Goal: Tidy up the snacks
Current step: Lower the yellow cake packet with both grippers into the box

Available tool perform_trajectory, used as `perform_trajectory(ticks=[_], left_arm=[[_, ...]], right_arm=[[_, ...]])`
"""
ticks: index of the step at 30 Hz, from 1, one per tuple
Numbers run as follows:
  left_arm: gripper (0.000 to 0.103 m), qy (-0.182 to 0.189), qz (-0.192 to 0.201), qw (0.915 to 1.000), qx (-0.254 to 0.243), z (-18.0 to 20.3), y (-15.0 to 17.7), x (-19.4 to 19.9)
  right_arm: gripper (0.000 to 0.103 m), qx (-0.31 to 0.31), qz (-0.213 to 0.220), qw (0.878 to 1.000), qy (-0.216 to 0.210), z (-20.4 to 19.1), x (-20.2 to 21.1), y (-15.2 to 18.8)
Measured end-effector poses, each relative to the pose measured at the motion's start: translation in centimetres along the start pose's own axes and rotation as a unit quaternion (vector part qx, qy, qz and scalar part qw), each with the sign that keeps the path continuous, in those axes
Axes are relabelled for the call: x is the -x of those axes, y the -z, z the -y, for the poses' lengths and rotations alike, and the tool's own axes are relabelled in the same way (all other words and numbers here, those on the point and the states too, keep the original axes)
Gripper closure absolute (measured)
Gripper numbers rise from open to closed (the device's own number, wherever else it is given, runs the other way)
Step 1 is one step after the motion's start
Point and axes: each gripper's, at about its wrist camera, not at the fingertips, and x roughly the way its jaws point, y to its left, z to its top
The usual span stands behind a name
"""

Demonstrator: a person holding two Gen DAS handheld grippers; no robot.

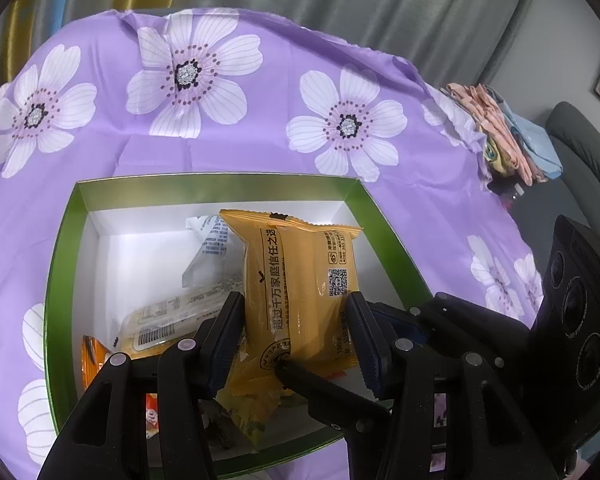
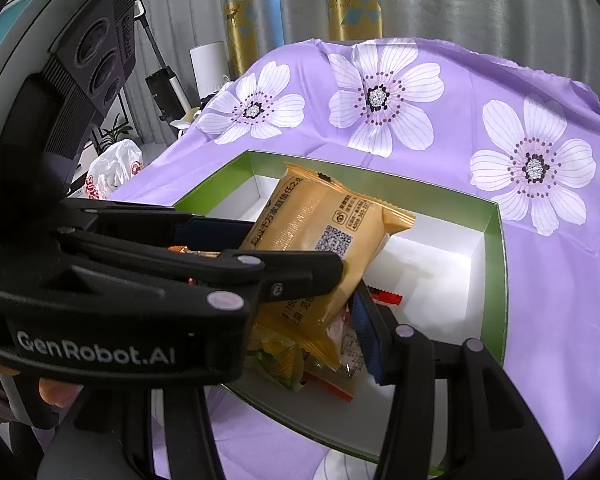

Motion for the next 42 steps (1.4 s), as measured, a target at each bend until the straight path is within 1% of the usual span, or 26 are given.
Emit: perform_trajectory(ticks=[17, 42], left_arm=[[0.051, -0.001, -0.002, 1.0, 0.001, -0.04, 0.04, -0.12], [0.051, -0.002, -0.002, 1.0, 0.001, -0.04, 0.03, -0.2]], right_arm=[[0.051, 0.002, -0.007, 1.0, 0.002, -0.01, -0.33, -0.02], [0.051, 0.003, -0.005, 1.0, 0.002, 0.02, -0.42, 0.04]])
